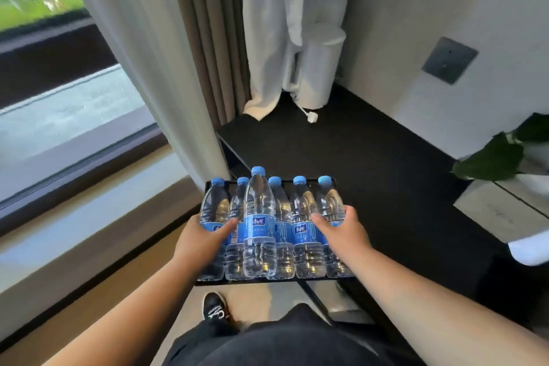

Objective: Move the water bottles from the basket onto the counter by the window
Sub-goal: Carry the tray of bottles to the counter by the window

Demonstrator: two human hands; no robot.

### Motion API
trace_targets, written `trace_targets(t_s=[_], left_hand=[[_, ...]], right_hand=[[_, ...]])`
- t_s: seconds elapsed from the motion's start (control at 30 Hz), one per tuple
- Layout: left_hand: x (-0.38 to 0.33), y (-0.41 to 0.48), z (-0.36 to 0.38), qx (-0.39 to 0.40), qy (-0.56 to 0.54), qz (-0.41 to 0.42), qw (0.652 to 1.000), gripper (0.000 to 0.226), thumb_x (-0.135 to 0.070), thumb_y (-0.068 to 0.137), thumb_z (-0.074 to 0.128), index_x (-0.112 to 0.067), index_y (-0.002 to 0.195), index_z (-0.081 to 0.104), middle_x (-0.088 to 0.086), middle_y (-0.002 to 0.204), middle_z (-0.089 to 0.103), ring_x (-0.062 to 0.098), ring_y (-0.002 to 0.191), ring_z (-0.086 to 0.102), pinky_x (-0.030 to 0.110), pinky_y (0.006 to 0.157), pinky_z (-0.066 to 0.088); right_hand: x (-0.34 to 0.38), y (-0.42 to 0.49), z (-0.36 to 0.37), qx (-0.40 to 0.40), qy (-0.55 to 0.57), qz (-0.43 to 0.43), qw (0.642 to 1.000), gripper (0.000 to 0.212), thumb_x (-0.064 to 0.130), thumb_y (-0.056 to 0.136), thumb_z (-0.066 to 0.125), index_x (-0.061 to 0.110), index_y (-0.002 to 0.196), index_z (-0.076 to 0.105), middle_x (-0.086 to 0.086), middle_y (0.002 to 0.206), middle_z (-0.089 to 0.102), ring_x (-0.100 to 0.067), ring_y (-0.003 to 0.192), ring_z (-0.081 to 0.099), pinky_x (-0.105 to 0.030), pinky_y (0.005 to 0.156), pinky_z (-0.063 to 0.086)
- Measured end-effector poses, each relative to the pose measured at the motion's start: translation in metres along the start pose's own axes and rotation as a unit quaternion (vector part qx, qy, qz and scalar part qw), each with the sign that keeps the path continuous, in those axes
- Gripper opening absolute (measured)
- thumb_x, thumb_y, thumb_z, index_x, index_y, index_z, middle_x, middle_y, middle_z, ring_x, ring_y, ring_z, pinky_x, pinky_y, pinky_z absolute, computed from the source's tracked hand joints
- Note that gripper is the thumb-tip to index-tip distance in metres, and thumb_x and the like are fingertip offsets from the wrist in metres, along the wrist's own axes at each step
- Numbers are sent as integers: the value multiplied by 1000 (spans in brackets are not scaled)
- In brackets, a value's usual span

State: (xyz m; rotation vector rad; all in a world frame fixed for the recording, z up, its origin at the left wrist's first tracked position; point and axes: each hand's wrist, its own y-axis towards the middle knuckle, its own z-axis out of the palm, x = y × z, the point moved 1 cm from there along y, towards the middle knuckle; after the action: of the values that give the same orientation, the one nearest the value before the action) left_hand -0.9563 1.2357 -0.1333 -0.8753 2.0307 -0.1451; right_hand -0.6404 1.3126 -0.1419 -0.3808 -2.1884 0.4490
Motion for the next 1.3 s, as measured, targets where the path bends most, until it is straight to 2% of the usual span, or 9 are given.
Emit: trace_targets(t_s=[0.1, 0.3, 0.4, 0.5, 0.67, 0.77, 0.9, 1.07, 1.3], left_hand=[[-29, 22, 23, 42, 23, 23, 999, 76, -89, 50, 74, -36, 101, 55, -15, 85, 72, 3, 69, 71, 25, 54, 51], [-92, 68, 71, 132, 78, 98, 983, 65, -80, 62, 75, -35, 105, 55, -15, 85, 69, 3, 69, 70, 26, 56, 51], [-124, 98, 85, 161, 114, 132, 971, 73, -80, 62, 75, -31, 112, 56, -12, 91, 72, 7, 76, 71, 28, 60, 55], [-153, 134, 97, 196, 151, 175, 953, 79, -82, 59, 73, -28, 115, 59, -9, 97, 75, 11, 81, 73, 38, 76, 61], [-190, 184, 112, 266, 199, 226, 916, 73, -78, 65, 71, -23, 112, 67, -8, 94, 77, 11, 82, 74, 40, 81, 61], [-204, 201, 119, 290, 213, 247, 900, 65, -74, 67, 73, -24, 109, 69, -9, 90, 77, 9, 78, 74, 36, 77, 61], [-217, 213, 128, 302, 239, 260, 886, 52, -71, 71, 74, -29, 101, 71, -11, 78, 76, 0, 59, 70, 24, 58, 53], [-218, 221, 133, 329, 236, 256, 878, 49, -71, 71, 72, -30, 98, 72, -9, 77, 76, 7, 67, 72, 29, 63, 58], [-216, 218, 131, 315, 257, 235, 883, 62, -74, 71, 72, -21, 104, 68, -2, 80, 75, 16, 69, 72, 28, 57, 54]], right_hand=[[-13, 7, -20, -38, 24, 31, 999, 80, 74, 75, 72, 29, 133, 42, 11, 107, 63, -7, 83, 61, -25, 56, 44], [-26, 23, -47, -119, 72, 104, 985, 72, 73, 74, 74, 30, 125, 45, 11, 103, 65, -9, 83, 63, -30, 63, 50], [-24, 29, -49, -163, 86, 124, 975, 80, 75, 75, 71, 26, 132, 43, 8, 109, 64, -11, 85, 61, -28, 63, 46], [-18, 36, -43, -186, 105, 161, 964, 83, 81, 72, 65, 29, 131, 40, 10, 107, 65, -9, 80, 62, -27, 57, 46], [-6, 45, -22, -220, 159, 217, 938, 95, 85, 67, 64, 27, 137, 36, 10, 105, 65, -13, 83, 67, -30, 59, 50], [2, 48, -10, -237, 177, 258, 920, 93, 87, 63, 63, 28, 130, 38, 10, 100, 66, -13, 79, 68, -30, 57, 50], [7, 51, 2, -249, 175, 304, 903, 81, 84, 67, 66, 27, 119, 43, 10, 92, 66, -11, 72, 68, -28, 53, 49], [8, 55, 1, -257, 175, 328, 892, 77, 77, 72, 72, 21, 120, 48, 7, 91, 66, -12, 72, 67, -28, 52, 48], [5, 60, -6, -250, 164, 323, 898, 75, 76, 75, 69, 16, 117, 60, -8, 119, 56, -20, 87, 65, -37, 72, 55]])
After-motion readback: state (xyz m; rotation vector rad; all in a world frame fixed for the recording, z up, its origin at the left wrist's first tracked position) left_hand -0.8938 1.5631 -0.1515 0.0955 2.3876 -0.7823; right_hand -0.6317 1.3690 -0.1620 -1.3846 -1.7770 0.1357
